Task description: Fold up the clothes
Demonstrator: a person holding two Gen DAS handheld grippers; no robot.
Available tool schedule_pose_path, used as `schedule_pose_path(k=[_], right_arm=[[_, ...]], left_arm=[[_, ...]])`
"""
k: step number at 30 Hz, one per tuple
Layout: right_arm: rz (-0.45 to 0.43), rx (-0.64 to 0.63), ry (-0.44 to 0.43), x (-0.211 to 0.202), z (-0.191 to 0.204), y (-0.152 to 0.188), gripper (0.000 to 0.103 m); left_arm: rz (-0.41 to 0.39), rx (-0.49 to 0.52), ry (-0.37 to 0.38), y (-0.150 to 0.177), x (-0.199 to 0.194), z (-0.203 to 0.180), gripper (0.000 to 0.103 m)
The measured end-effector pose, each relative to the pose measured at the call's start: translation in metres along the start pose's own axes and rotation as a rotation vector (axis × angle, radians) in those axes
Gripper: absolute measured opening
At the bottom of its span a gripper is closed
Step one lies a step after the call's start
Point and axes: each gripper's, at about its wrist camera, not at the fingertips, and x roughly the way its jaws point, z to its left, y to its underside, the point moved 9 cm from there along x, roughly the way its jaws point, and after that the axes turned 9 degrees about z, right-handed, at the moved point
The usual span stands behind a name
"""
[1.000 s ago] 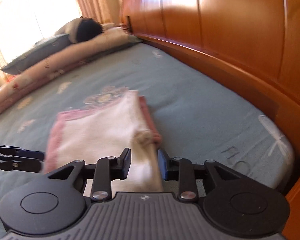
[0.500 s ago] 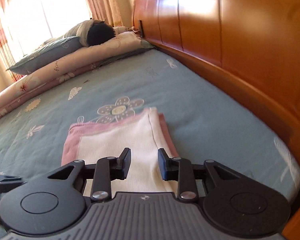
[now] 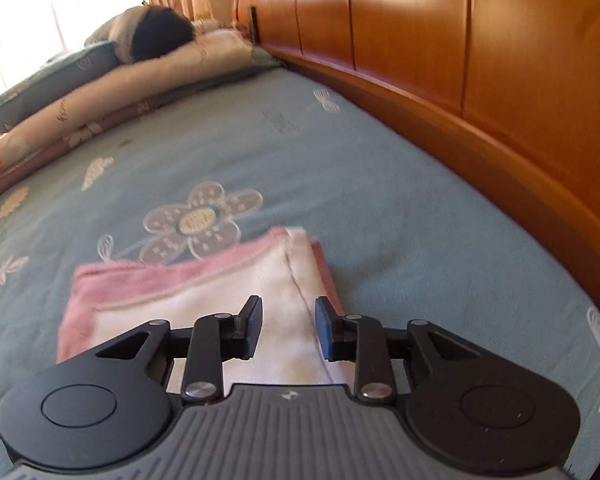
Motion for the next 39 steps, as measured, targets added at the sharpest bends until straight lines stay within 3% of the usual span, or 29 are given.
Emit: schedule_pose_path(k=[4, 7, 11, 16, 19, 23, 30, 33, 39], right_arm=[[-0.025, -0.032, -0.025, 0.001, 0.019, -0.008, 0.039], [0.005, -0.013, 0.003, 0.019, 0.016, -0.003, 0.039], [0.015, 0.044, -0.028, 0.032, 0.011, 0.005, 0.039], [-0.076, 0.036, -0.101, -0.001, 0.038, 0.006, 0.049], [-0.118, -0.036, -0.168, -0.024, 0.069, 0.016, 0.058], [-0.102, -0.136, -0.223, -0.032, 0.107, 0.039, 0.060], [-0.020, -0.177, -0.163, -0.003, 0.131, 0.072, 0.070], [-0.030, -0.159, -0.142, -0.001, 0.132, 0.077, 0.072], [-0.075, -0.175, -0.164, -0.035, 0.142, 0.083, 0.078]], left_arm=[[0.004, -0.022, -0.022, 0.004, -0.001, 0.007, 0.085], [0.017, -0.038, -0.032, 0.009, -0.001, 0.009, 0.085], [0.037, -0.042, -0.076, 0.014, -0.001, 0.013, 0.085], [0.052, -0.130, -0.148, 0.015, -0.001, 0.029, 0.086], [0.056, -0.185, -0.202, 0.016, -0.004, 0.039, 0.086], [0.050, -0.238, -0.289, 0.018, -0.011, 0.051, 0.086], [0.060, -0.289, -0.370, 0.022, -0.018, 0.063, 0.086], [0.056, -0.280, -0.370, 0.022, -0.023, 0.058, 0.086], [-0.056, -0.255, -0.376, 0.016, -0.046, 0.055, 0.093]])
